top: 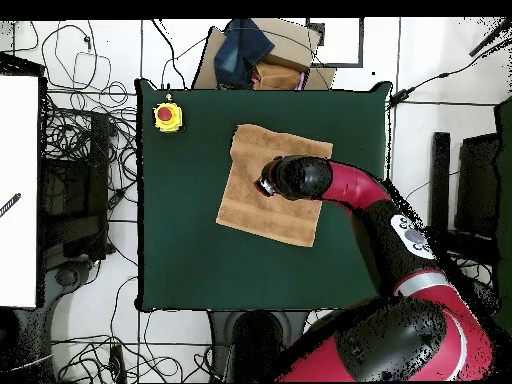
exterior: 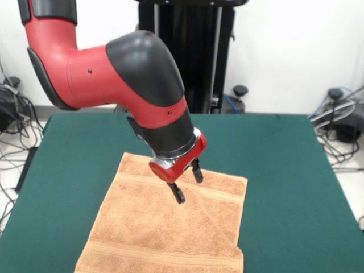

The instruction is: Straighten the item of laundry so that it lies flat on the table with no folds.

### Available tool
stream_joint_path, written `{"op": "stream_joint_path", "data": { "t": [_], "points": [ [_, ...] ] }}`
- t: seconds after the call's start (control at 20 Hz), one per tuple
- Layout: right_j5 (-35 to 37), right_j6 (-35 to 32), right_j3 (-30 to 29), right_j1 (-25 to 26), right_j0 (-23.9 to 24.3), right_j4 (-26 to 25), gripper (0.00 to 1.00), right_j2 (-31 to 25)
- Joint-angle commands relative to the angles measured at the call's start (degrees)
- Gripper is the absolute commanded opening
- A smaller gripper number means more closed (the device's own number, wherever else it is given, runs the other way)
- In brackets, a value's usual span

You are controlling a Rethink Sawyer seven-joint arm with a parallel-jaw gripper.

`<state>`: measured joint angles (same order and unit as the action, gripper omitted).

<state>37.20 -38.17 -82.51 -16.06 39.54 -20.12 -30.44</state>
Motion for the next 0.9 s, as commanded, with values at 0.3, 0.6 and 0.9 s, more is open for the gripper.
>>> {"op": "stream_joint_path", "data": {
  "t": [0.3, 0.6, 0.9],
  "points": [
    [-4.6, -15.2, -6.0, -1.7, -0.9, 1.0, 1.0, 4.2],
    [-5.1, -16.2, -6.5, -1.7, -2.9, 1.1, 1.0, 6.1],
    [-7.3, -16.5, -6.8, -0.8, -3.8, 1.0, 1.0, 7.2]
  ]
}}
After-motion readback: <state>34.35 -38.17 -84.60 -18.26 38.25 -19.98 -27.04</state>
